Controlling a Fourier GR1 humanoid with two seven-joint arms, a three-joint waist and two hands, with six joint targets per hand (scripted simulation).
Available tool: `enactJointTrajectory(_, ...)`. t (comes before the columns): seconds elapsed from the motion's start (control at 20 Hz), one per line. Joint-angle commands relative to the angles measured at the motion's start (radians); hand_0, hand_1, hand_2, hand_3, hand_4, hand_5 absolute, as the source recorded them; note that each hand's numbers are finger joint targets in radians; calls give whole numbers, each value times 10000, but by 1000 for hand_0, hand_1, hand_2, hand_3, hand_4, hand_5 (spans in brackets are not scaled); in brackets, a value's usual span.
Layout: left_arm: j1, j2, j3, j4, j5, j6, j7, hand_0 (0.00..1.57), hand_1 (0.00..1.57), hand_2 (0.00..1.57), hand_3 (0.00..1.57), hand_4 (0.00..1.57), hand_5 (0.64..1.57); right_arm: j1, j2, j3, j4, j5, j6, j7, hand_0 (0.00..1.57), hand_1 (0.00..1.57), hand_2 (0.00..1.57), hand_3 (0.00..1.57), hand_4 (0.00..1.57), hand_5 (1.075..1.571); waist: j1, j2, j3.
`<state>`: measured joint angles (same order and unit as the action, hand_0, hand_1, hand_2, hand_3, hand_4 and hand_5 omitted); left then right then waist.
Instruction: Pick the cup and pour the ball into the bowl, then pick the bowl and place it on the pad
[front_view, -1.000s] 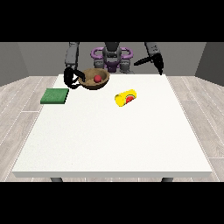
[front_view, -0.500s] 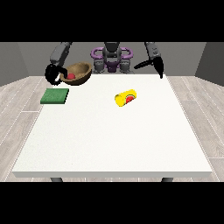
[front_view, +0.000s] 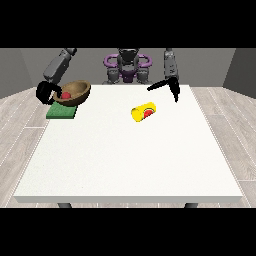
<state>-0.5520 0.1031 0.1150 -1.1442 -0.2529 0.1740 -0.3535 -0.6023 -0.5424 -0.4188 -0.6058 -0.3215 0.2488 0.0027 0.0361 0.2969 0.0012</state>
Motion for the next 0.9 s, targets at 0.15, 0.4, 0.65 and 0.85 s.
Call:
enactJointTrajectory(0.15, 363, -395, -730, -1770, -508, 538, -295, 0, 0, 0, 0, 0, 1565, -73, -1740, -772, 1346, -103, 1175, -1588, 1571, 1571, 1571, 1192, 1008, 1567, 462, 1731, 15)
enactJointTrajectory(0.4, 198, -180, -888, -3110, -533, 316, 650, 0, 0, 0, 0, 0, 1563, -419, -1902, -684, 1938, 308, 909, -2657, 1571, 1571, 1571, 0, 1033, 1569, 537, 2250, 14)
enactJointTrajectory(0.65, 426, -174, -1038, -3558, -724, 322, 1242, 0, 0, 0, 0, 0, 1564, -909, -2519, -570, 2259, 464, 1056, -2156, 1571, 1571, 1571, 343, 1027, 1571, 444, 1992, 3)
enactJointTrajectory(0.85, 896, -10, -976, -4633, -551, 203, 1265, 0, 0, 0, 0, 0, 1563, -886, -2927, -968, 2784, 141, 1768, -2472, 1571, 1571, 1571, 212, 1007, 1571, 262, 2490, 11)
